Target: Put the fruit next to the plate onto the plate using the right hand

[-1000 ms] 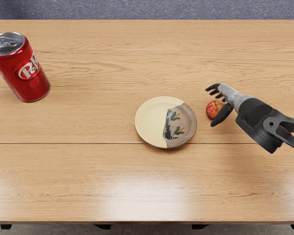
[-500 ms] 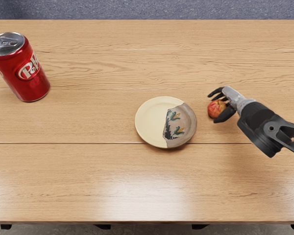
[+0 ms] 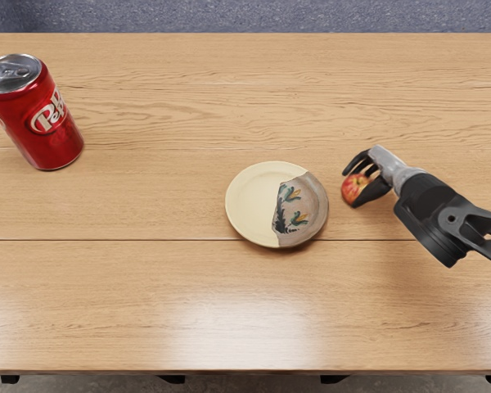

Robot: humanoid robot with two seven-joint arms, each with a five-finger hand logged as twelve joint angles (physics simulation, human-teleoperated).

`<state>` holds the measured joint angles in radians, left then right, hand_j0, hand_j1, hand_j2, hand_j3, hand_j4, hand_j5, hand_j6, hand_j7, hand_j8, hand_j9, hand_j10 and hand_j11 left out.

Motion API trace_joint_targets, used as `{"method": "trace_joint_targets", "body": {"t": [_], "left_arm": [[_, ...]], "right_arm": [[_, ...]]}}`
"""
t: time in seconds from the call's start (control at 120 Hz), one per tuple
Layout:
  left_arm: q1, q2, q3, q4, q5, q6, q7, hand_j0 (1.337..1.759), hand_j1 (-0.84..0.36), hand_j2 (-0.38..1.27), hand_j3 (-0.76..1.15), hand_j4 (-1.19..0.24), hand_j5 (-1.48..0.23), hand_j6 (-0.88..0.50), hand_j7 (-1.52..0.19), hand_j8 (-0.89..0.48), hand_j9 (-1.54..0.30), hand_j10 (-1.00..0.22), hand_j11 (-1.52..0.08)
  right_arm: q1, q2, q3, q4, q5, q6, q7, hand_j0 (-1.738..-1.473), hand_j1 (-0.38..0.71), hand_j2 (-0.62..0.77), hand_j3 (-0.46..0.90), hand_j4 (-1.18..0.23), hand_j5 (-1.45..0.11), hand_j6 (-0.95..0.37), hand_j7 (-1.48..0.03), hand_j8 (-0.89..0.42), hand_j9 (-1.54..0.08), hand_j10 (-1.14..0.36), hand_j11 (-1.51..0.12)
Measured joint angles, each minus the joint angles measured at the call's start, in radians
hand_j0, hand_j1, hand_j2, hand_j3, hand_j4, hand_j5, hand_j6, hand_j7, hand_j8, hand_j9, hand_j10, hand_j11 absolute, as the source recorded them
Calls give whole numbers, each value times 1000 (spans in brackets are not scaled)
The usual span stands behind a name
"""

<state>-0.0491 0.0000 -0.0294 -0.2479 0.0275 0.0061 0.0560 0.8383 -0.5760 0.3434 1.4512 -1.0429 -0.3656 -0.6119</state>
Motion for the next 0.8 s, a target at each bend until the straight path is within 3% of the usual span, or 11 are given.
{"method": "trace_joint_targets", "body": {"t": [0.158,0.417,0.8], "left_arm": [[0,0,0,0,0,0,0,1658,349,0,0,0,0,0,0,0,0,0,0],[0,0,0,0,0,0,0,1658,349,0,0,0,0,0,0,0,0,0,0],[0,0,0,0,0,0,0,1658,349,0,0,0,0,0,0,0,0,0,0]], "right_arm": [[2,-9,34,28,9,4,0,-1657,293,435,1,-678,-922,-506,-899,-421,-927,-570,-923],[2,-2,136,56,12,53,0,-1658,316,453,1,-677,-974,-481,-921,-382,-960,-539,-954],[6,167,147,73,16,106,1,-1658,348,520,1,-689,-1021,-469,-949,-363,-996,-516,-982]]}}
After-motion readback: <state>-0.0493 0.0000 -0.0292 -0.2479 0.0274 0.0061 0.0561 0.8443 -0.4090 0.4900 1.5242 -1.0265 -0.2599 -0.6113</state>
